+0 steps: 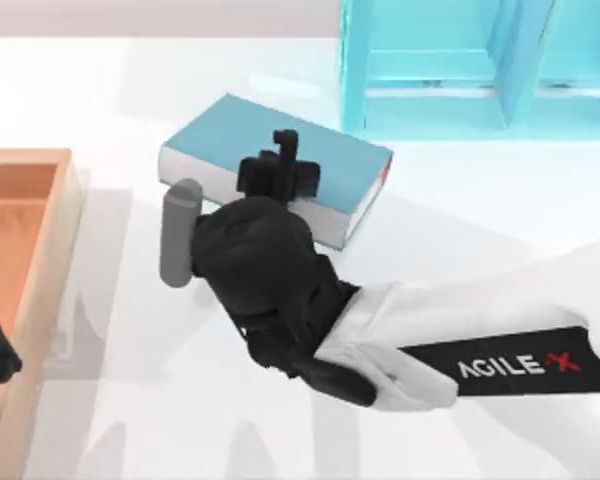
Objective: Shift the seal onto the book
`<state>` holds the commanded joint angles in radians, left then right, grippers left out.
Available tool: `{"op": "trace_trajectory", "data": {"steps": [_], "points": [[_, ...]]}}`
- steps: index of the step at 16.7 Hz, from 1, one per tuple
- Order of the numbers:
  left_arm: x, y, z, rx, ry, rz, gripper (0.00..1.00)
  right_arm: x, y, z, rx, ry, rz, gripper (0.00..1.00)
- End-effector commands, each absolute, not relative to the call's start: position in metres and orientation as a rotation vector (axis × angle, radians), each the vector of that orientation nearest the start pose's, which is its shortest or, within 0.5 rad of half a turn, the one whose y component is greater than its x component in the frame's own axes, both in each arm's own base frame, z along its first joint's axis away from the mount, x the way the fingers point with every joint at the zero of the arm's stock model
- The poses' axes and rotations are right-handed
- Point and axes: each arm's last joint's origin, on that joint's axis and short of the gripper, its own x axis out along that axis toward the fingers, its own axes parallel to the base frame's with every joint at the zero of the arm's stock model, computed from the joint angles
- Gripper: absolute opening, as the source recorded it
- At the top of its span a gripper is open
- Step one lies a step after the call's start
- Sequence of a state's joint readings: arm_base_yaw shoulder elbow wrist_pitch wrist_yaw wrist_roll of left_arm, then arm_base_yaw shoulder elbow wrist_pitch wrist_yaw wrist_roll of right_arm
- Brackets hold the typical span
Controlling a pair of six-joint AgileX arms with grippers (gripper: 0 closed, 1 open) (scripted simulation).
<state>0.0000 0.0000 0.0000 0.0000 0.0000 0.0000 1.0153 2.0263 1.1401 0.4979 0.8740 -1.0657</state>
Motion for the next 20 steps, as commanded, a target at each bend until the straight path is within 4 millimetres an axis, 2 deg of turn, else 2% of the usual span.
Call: {"op": "trace_trajectory", "data": {"steps": [5,15,18,20], "points": [[0.106,-0.001,0.160,0.000,0.000,0.000,1.00,0.232,0.360,0.134,-1.539,0.106,0.301,0.00],[0.106,-0.001,0.160,0.000,0.000,0.000,1.00,0.227,0.360,0.135,-1.539,0.106,0.301,0.00],[0.106,-0.001,0.160,0.000,0.000,0.000,1.00,0.229,0.359,0.129,-1.540,0.112,0.302,0.00],[0.106,-0.001,0.160,0.000,0.000,0.000,1.00,0.229,0.360,0.118,-1.543,0.114,0.302,0.00]]}}
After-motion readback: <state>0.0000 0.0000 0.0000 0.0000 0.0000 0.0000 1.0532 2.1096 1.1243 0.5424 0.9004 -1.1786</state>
